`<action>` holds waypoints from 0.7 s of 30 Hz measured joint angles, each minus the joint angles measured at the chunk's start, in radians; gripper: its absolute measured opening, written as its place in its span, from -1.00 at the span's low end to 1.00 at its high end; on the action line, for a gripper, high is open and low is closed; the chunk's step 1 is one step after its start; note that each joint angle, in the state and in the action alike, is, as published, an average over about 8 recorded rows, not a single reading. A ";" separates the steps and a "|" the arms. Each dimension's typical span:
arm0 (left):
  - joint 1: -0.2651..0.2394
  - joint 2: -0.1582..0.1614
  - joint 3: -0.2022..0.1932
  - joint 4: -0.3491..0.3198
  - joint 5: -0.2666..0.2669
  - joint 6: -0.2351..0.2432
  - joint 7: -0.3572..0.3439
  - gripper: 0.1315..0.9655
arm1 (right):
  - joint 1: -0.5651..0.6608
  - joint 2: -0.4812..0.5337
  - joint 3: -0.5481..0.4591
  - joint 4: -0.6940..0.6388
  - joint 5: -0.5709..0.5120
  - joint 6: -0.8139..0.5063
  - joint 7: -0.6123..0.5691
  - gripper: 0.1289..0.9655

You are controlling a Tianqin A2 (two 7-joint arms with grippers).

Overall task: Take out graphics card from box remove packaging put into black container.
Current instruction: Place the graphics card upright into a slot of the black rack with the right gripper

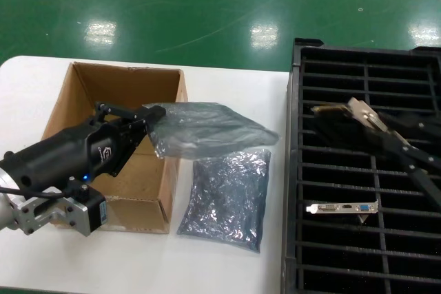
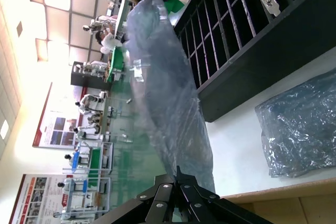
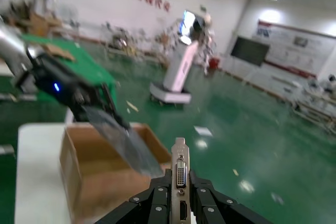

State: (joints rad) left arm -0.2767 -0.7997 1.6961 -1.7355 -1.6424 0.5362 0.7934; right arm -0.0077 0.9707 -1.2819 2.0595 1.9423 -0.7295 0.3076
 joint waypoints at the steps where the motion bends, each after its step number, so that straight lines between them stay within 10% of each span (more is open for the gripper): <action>1: 0.000 0.000 0.000 0.000 0.000 0.000 0.000 -0.98 | -0.014 0.009 0.005 0.000 -0.016 0.011 0.008 -0.86; 10: 0.000 0.000 0.000 0.000 0.000 0.000 0.000 -0.98 | -0.003 0.083 -0.065 -0.006 -0.081 0.027 0.037 -0.86; 21: 0.000 0.000 0.000 0.000 0.000 0.000 0.000 -0.98 | 0.289 0.152 -0.334 -0.063 -0.122 -0.132 0.125 -0.86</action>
State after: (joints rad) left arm -0.2767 -0.7997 1.6961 -1.7355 -1.6424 0.5362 0.7934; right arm 0.2813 1.1223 -1.6162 1.9963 1.8200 -0.8614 0.4323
